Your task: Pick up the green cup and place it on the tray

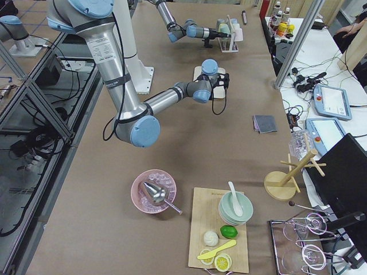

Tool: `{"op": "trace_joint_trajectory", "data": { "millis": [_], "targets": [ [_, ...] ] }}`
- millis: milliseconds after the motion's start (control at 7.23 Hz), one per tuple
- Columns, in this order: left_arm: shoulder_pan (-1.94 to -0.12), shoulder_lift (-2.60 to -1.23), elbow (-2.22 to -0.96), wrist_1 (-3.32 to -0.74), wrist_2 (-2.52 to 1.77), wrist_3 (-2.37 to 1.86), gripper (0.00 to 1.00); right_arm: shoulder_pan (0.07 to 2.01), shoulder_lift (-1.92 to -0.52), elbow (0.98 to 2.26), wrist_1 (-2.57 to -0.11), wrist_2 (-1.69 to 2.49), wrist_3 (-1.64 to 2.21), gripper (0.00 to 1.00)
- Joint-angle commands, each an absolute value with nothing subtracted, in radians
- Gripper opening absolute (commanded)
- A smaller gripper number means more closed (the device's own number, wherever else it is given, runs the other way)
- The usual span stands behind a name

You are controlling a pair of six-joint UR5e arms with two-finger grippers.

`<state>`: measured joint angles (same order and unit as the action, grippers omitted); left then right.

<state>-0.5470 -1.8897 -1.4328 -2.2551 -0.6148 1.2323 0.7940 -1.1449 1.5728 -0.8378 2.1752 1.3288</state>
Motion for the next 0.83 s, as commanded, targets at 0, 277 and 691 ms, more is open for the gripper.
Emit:
{"op": "trace_joint_trajectory", "data": {
  "millis": [0, 277, 691],
  "targets": [
    [-0.554, -1.875, -1.443, -2.298, -0.615, 1.275, 0.85, 0.877, -1.196, 1.702, -0.955, 2.21, 1.312, 1.0],
    [-0.558, -1.868, -1.468, -2.298, -0.615, 1.304, 0.85, 0.919, -1.232, 1.778, -1.003, 2.206, 1.275, 1.0],
    [-0.563, -1.867, -1.483, -2.298, -0.615, 1.312, 0.85, 1.072, -1.452, 1.832, -1.012, 2.194, 0.76, 1.0]
  ]
}}
